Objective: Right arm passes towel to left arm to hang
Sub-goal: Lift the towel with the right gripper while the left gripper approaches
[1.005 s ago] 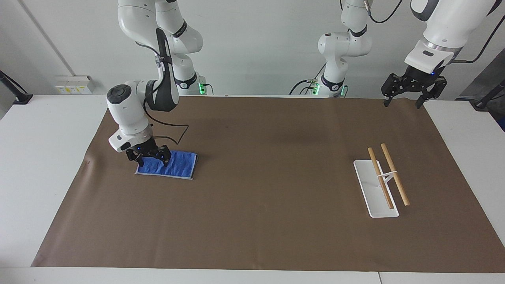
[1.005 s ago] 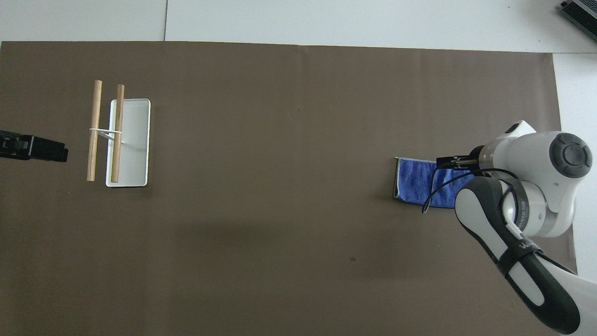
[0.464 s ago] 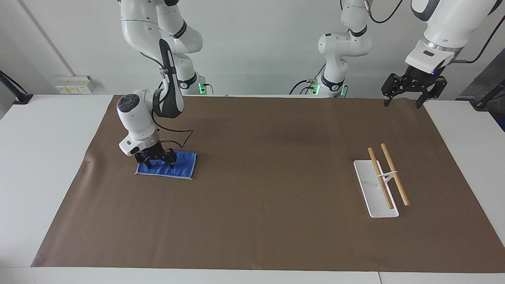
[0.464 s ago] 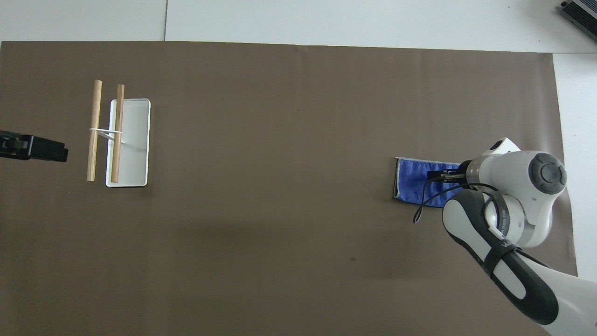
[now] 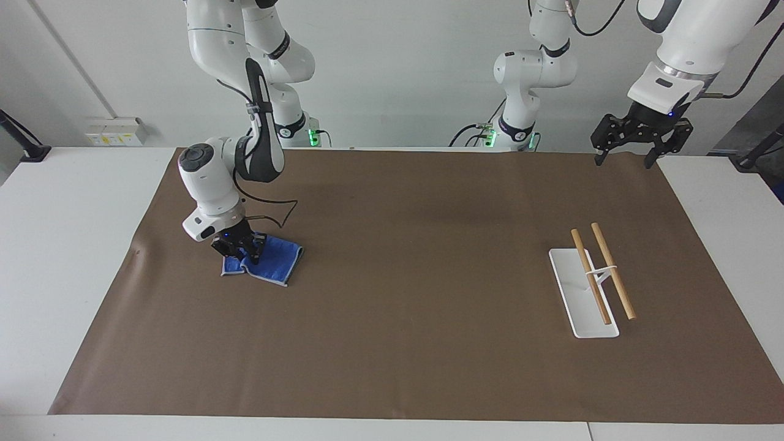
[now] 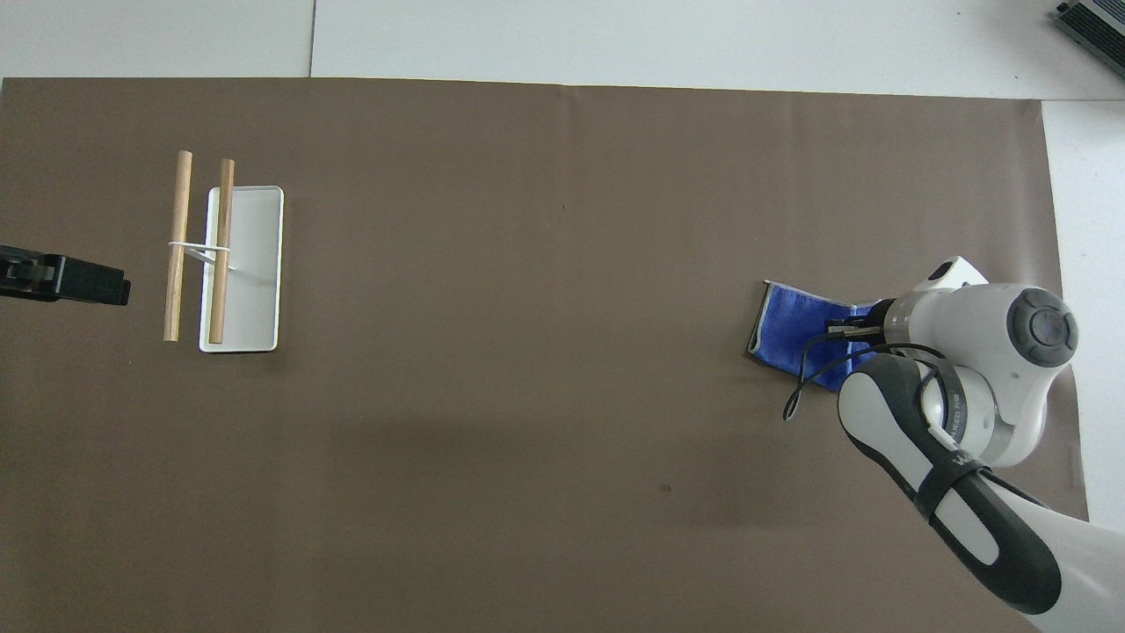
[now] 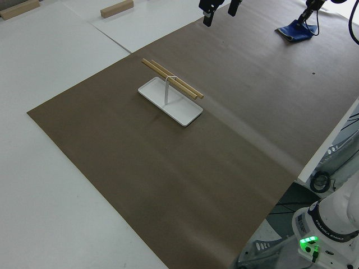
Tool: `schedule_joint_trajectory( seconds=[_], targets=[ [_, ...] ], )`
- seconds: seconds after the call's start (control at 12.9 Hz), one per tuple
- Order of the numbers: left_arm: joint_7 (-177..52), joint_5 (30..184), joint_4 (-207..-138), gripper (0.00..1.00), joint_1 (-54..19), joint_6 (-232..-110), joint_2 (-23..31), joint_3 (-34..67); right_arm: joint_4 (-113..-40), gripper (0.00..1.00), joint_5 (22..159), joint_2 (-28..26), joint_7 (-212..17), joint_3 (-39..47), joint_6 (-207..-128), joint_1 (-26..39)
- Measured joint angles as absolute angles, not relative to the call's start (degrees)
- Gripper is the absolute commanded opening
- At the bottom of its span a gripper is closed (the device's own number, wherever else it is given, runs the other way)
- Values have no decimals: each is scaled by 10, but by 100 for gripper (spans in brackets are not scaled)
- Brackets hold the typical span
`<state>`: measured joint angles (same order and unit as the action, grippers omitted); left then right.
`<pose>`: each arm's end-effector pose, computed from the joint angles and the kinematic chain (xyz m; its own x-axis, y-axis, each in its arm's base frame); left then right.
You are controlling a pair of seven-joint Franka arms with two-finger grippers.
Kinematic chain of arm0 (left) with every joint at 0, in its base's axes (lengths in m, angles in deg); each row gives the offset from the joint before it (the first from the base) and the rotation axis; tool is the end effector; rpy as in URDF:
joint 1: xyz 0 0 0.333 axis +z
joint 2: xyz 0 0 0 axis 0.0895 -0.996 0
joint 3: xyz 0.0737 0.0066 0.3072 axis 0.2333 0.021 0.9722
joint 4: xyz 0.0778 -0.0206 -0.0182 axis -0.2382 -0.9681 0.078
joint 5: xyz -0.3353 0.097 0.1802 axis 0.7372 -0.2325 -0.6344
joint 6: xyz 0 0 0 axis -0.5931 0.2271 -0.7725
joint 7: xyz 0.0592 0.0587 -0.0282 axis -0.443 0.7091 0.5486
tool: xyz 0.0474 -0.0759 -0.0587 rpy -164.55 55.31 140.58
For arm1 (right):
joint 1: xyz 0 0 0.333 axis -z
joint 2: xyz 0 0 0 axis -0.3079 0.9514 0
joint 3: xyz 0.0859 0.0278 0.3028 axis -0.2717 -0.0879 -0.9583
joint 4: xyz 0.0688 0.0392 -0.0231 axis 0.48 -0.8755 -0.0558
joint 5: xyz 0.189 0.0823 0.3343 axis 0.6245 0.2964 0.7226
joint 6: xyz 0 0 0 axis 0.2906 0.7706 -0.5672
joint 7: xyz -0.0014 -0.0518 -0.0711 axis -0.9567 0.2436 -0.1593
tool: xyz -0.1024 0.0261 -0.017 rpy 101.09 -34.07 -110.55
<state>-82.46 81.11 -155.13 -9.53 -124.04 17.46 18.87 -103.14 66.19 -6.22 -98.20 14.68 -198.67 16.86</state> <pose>0.5335 -0.0451 0.6481 0.9848 -0.1651 0.0541 -0.1642 -0.9862 -0.0209 0.5452 -0.0245 0.2889 0.9902 0.0178 0.1383 0.0235 -0.9989 -0.0397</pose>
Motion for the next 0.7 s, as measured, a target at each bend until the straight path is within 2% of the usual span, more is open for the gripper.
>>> schedule_joint_trajectory(
  seconds=[0.23,0.7],
  targets=[
    [-825,811,-1551,100,-95,-1240,175,189,-1020,0,664,-66,-982,145,-1982,160],
    [-825,812,-1551,100,-95,-1240,175,189,-928,0,714,-111,-982,123,-1870,144]
  ],
)
